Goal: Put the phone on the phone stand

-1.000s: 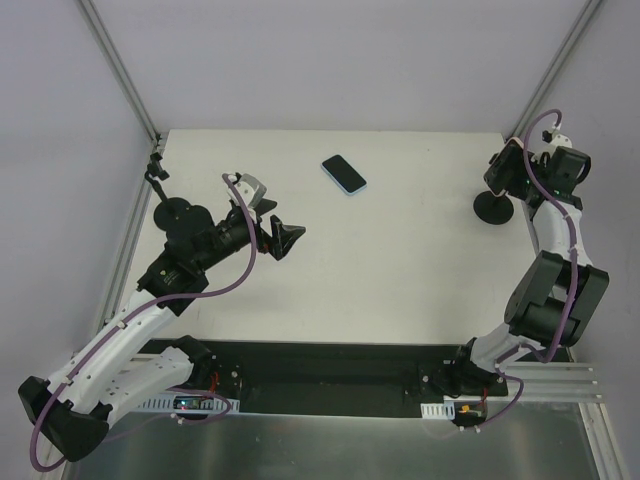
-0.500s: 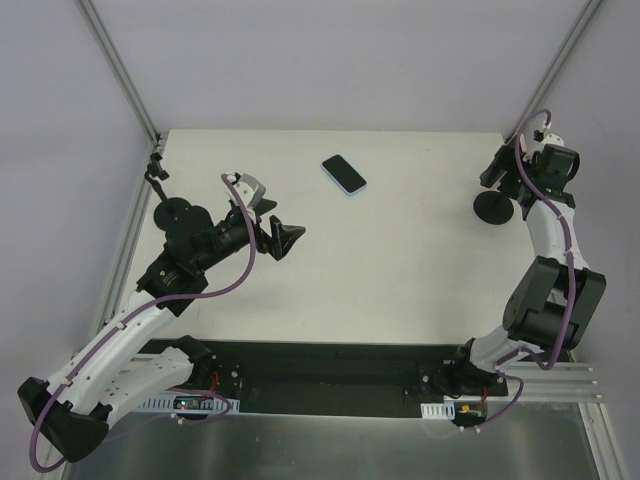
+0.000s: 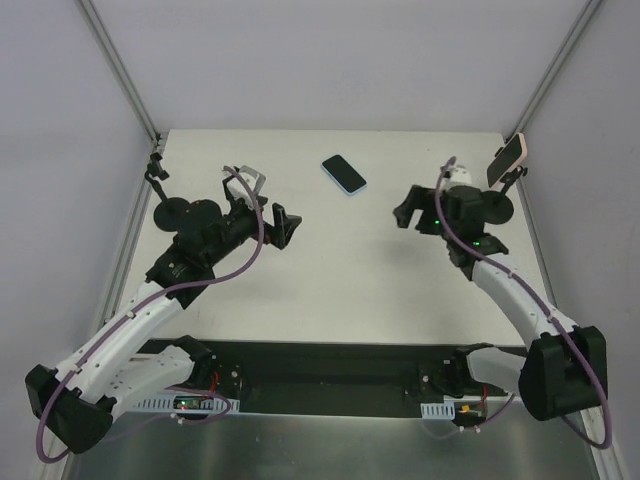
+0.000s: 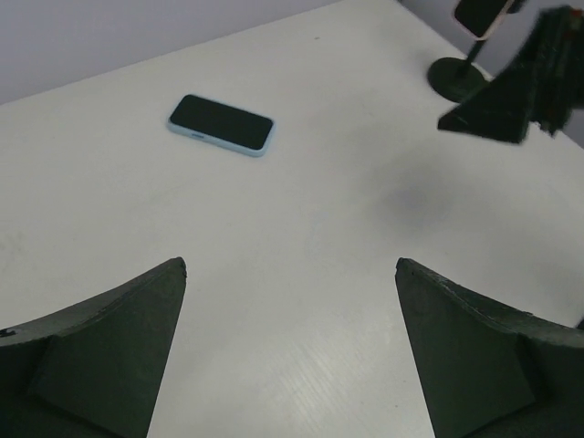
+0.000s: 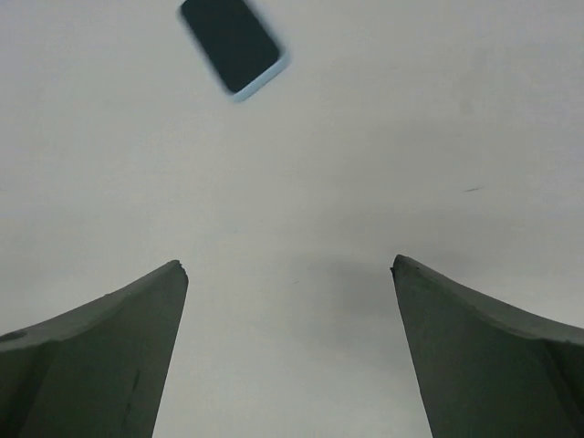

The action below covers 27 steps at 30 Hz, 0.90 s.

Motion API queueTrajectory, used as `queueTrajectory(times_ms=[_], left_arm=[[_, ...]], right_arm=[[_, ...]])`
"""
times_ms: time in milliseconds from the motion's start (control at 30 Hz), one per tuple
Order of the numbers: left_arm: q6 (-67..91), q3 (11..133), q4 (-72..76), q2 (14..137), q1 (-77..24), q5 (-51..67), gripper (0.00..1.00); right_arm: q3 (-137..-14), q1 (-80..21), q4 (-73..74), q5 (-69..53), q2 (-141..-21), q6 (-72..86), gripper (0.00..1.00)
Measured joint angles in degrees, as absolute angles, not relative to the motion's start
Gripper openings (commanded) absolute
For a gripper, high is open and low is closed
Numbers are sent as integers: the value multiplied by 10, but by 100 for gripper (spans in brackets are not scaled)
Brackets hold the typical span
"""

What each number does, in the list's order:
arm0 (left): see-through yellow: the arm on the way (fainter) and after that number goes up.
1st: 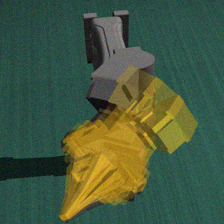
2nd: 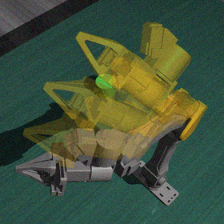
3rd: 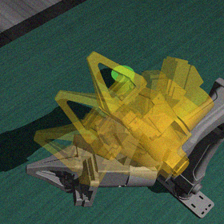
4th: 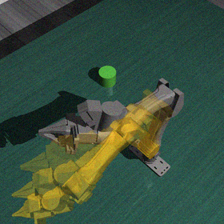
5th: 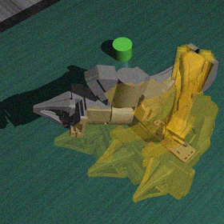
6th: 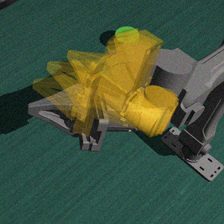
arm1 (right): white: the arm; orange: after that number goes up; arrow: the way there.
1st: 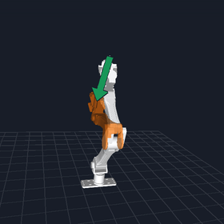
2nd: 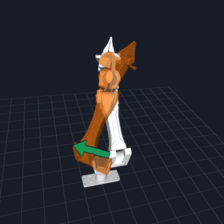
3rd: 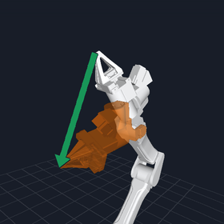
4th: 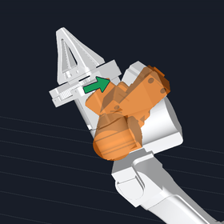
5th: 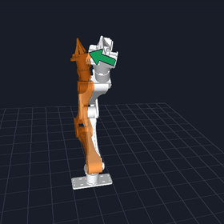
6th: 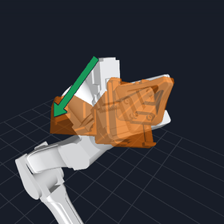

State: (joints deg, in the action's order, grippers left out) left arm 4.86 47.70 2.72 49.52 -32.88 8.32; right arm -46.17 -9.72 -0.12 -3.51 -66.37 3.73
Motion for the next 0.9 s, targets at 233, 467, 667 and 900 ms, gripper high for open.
queueTrajectory(times_ms=[233, 467, 667, 900], left_arm=[[106, 479, 10, 588, -300, -28, 98], [197, 568, -57, 703, -289, -4, 99], [245, 586, -70, 687, -279, -6, 99], [247, 590, -128, 644, -258, -28, 99]], right_arm=[[-467, -300, -101, -31, -792, 76, 97], [-698, -282, 27, -55, -995, 72, 97], [-1061, -222, 194, -105, -1202, 8, 97], [-1278, -170, 286, -177, -1350, -9, 97]])
